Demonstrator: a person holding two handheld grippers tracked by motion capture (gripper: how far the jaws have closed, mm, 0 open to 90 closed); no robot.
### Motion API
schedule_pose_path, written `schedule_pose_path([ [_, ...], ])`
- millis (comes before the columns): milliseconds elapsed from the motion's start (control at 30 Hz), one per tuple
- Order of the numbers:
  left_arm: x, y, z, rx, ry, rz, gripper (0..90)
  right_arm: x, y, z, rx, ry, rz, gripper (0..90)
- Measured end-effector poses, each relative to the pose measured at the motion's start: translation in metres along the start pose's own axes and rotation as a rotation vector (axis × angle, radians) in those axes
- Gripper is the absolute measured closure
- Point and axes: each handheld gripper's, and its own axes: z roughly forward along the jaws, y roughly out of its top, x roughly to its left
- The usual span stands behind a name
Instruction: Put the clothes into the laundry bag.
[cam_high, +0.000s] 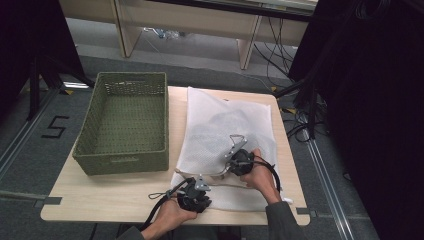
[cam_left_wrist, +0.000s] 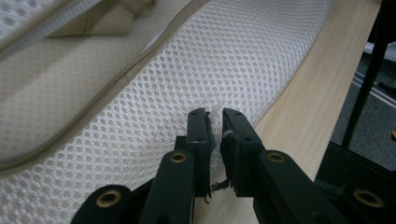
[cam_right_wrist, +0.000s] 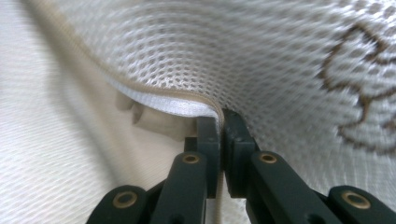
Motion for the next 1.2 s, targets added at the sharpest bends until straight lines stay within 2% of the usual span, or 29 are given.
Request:
schedule_pose_path([
  [33,0.0,0.0,0.0,0.0,0.001,0.0,80.7,0.006,0.0,-0.008,-0.02,0.009,-0.026,87.9],
  [67,-0.001,0.0,0.0,0.004,0.008,0.005,80.7,0.009,0.0,-0.012,-0.02,0.006,-0.022,87.9],
  [100,-0.001,0.001,0.0,0.009,0.008,0.015,80.7,0.014,0.001,-0.016,-0.025,0.004,-0.053,87.9],
  [133,-0.002,0.001,0.0,0.007,0.015,0.018,80.8,0.018,0.001,-0.018,-0.014,0.002,-0.058,88.0],
  [200,-0.002,0.0,0.0,0.004,0.02,0.028,81.5,0.026,0.001,-0.016,0.015,0.016,-0.102,88.0],
  [267,-0.003,0.0,0.0,0.007,0.023,0.03,81.8,0.034,0.002,-0.012,0.053,0.045,-0.12,88.1],
  [433,-0.003,0.0,0.0,-0.002,0.021,0.023,82.6,0.035,0.0,-0.003,0.073,0.055,-0.123,87.9],
  [567,-0.004,0.003,-0.003,-0.024,-0.009,0.016,81.7,0.033,-0.002,0.0,0.078,0.057,-0.113,87.8],
  [600,-0.004,0.004,-0.009,-0.03,-0.015,0.027,81.0,0.032,-0.003,0.001,0.078,0.059,-0.106,87.7],
  [700,-0.003,0.005,-0.022,-0.065,-0.017,0.028,75.1,0.03,-0.005,0.001,0.072,0.066,-0.086,87.4],
  [800,0.005,0.001,-0.043,-0.082,0.011,0.021,70.8,0.028,-0.006,0.002,0.071,0.065,-0.096,87.3],
  [900,0.016,-0.013,-0.063,-0.079,0.027,-0.022,60.0,0.028,-0.006,0.002,0.075,0.062,-0.087,86.7],
  [1000,0.027,-0.027,-0.077,-0.065,0.065,-0.055,53.8,0.028,-0.006,0.002,0.071,0.061,-0.089,86.3],
  [1133,0.041,-0.044,-0.088,-0.037,0.122,-0.102,45.6,0.029,-0.006,0.002,0.07,0.063,-0.076,85.9],
  [1200,0.047,-0.05,-0.091,-0.028,0.129,-0.128,43.2,0.028,-0.006,0.002,0.069,0.063,-0.078,85.8],
])
